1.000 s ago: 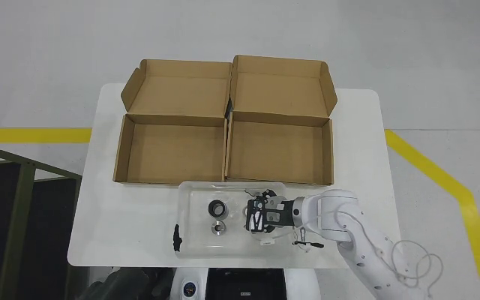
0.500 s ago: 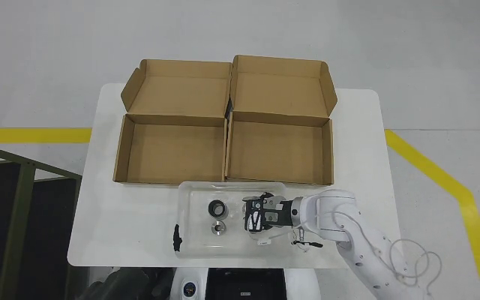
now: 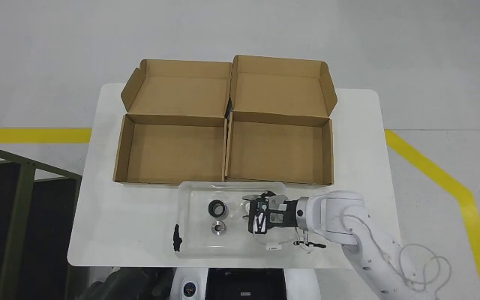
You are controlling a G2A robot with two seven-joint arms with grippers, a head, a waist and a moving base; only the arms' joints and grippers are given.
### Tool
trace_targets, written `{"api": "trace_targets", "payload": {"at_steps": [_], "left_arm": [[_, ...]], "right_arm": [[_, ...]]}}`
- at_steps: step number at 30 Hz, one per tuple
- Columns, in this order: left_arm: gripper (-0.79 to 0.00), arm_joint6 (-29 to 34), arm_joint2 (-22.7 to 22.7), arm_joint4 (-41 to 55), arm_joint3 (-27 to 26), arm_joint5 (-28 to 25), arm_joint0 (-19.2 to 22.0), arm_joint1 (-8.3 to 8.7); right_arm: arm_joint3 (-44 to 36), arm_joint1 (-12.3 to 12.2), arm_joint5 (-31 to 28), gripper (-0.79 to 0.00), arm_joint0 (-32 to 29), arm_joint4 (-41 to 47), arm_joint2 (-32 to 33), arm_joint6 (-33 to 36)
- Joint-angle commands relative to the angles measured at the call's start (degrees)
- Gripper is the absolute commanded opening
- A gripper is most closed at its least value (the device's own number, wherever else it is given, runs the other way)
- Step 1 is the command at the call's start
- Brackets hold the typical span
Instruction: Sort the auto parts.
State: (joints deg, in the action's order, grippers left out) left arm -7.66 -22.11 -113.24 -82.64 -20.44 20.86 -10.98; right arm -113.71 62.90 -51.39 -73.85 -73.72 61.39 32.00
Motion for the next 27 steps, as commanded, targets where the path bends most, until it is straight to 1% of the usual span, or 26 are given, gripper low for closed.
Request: {"api": "trace_targets", "payload": {"at_steps": [1, 6, 13, 17, 20, 22, 27], "left_arm": [[0.000, 0.00, 0.00, 0.00, 0.00, 0.00, 0.00, 0.00], [0.000, 0.00, 0.00, 0.00, 0.00, 0.00, 0.00, 0.00], [0.000, 0.00, 0.00, 0.00, 0.00, 0.00, 0.00, 0.00], [0.000, 0.00, 0.00, 0.00, 0.00, 0.00, 0.00, 0.00], [0.000, 0.00, 0.00, 0.00, 0.00, 0.00, 0.00, 0.00], [0.000, 0.00, 0.00, 0.00, 0.00, 0.00, 0.00, 0.00], [0.000, 0.00, 0.00, 0.00, 0.00, 0.00, 0.00, 0.00]], "right_arm": [[-1.21, -0.24, -0.62, -0.785, -0.44, 0.29, 0.90, -1.37], [-3.54, -0.72, -2.67, -0.785, -0.95, 1.17, 2.76, -5.98], [-4.10, -1.04, -3.98, -0.785, -0.74, 2.17, 4.50, -13.82], [-3.95, -1.13, -3.55, -0.785, -0.43, 2.33, 5.92, -19.22], [-2.76, -0.97, -1.63, -0.785, -1.01, 3.01, 6.87, -27.12], [-1.88, -0.97, -1.01, -0.785, -1.51, 1.74, 7.35, -30.83], [-0.40, -1.10, 0.05, -0.785, -2.92, -0.90, 8.20, -36.55]]}}
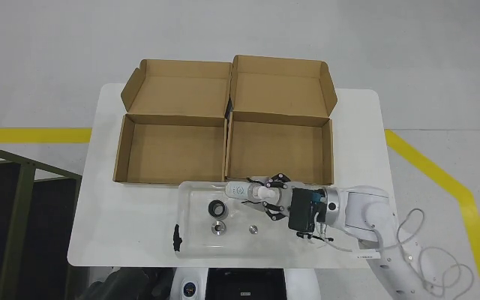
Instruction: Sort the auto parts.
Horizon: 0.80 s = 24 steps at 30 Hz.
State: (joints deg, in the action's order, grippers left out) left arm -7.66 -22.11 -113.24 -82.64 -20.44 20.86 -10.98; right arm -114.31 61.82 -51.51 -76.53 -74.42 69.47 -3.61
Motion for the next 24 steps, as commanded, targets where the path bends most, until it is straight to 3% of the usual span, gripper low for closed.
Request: {"api": "trace_targets", "payload": {"at_steps": [1, 12, 24], "left_arm": [[0.000, 0.00, 0.00, 0.00, 0.00, 0.00, 0.00, 0.00], [0.000, 0.00, 0.00, 0.00, 0.00, 0.00, 0.00, 0.00], [0.000, 0.00, 0.00, 0.00, 0.00, 0.00, 0.00, 0.00]], "right_arm": [[0.51, -0.05, 0.35, -0.785, -0.49, -0.34, 0.32, -1.87], [2.61, -0.08, 4.69, -0.785, -1.52, 1.72, 1.87, -4.05], [3.04, -0.08, 7.73, -0.785, 3.18, 3.00, 3.11, 3.44]]}}
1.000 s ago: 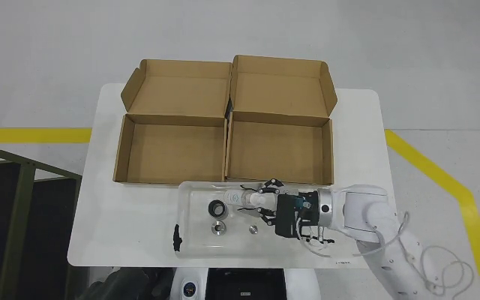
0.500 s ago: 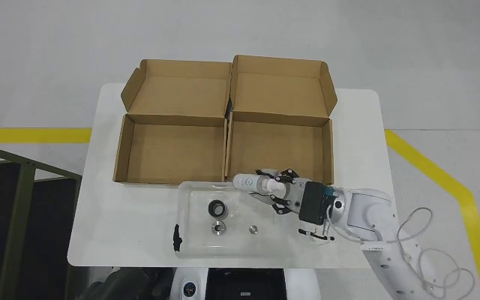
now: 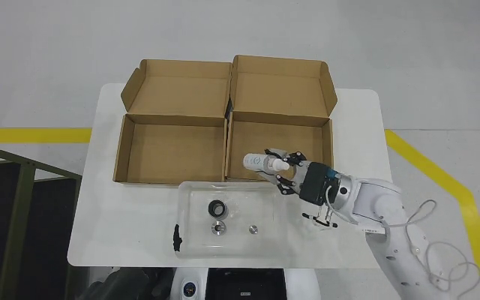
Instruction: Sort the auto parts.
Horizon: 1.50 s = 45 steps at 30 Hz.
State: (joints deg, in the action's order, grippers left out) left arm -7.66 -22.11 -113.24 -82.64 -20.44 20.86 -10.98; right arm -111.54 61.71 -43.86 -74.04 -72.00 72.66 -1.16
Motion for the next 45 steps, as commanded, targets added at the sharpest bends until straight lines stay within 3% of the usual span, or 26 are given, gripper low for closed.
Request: {"api": "trace_targets", "payload": {"at_steps": [1, 12, 25, 45], "left_arm": [[0.000, 0.00, 0.00, 0.00, 0.00, 0.00, 0.00, 0.00], [0.000, 0.00, 0.00, 0.00, 0.00, 0.00, 0.00, 0.00], [0.000, 0.00, 0.00, 0.00, 0.00, 0.00, 0.00, 0.00], [0.000, 0.00, 0.00, 0.00, 0.00, 0.00, 0.00, 0.00]], "right_arm": [[0.69, 0.06, -0.04, -0.785, 1.48, 1.11, -0.25, 2.11], [5.92, 0.84, 1.55, -0.785, 10.88, 5.72, -4.00, 12.37], [17.88, 2.60, 2.98, -0.785, 22.39, 9.30, -10.88, 19.74], [34.60, 6.70, 4.56, -0.785, 35.08, 10.39, -22.72, 24.59]]}}
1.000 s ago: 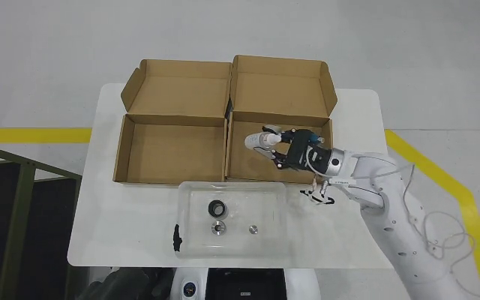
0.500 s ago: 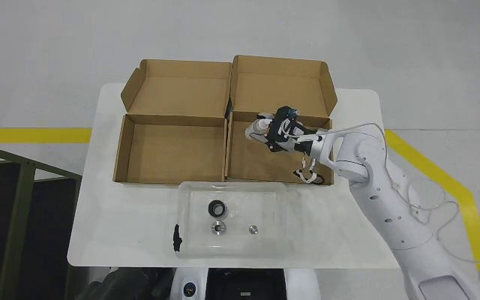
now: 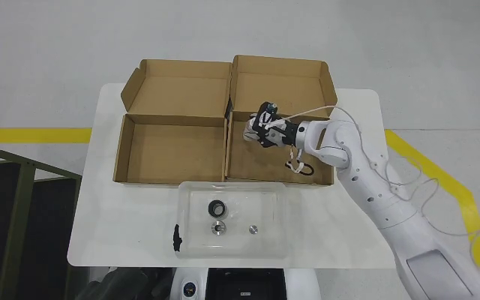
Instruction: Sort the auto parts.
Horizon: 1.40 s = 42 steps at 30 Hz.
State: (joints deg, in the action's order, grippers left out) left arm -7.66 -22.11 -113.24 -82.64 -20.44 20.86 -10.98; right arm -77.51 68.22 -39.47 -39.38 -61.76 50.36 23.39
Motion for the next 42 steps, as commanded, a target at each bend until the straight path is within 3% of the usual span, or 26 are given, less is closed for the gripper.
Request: {"api": "trace_targets", "payload": {"at_steps": [1, 11, 16, 22, 26, 27, 42], "left_arm": [[0.000, 0.00, 0.00, 0.00, 0.00, 0.00, 0.00, 0.00], [0.000, 0.00, 0.00, 0.00, 0.00, 0.00, 0.00, 0.00], [0.000, 0.00, 0.00, 0.00, 0.00, 0.00, 0.00, 0.00], [0.000, 0.00, 0.00, 0.00, 0.00, 0.00, 0.00, 0.00], [0.000, 0.00, 0.00, 0.00, 0.00, 0.00, 0.00, 0.00], [0.000, 0.00, 0.00, 0.00, 0.00, 0.00, 0.00, 0.00], [0.000, 0.00, 0.00, 0.00, 0.00, 0.00, 0.00, 0.00]], "right_arm": [[1.15, 0.40, 0.37, -0.785, 0.87, 0.11, -0.86, 0.17], [7.27, 1.81, -0.02, -0.779, 3.27, 0.79, -3.19, -0.39], [8.11, 2.02, -0.50, -0.486, 3.33, 0.64, -3.30, -0.69], [8.24, 2.22, -0.33, -0.379, 3.03, 1.15, -3.01, -1.55], [6.56, 2.04, -0.41, -0.028, 2.54, 2.35, -1.94, -0.70], [5.69, 1.91, -0.78, 0.000, 2.37, 2.54, -1.61, -0.09], [-15.82, -1.25, -3.76, 0.000, -7.40, 5.39, 6.16, 6.91]]}}
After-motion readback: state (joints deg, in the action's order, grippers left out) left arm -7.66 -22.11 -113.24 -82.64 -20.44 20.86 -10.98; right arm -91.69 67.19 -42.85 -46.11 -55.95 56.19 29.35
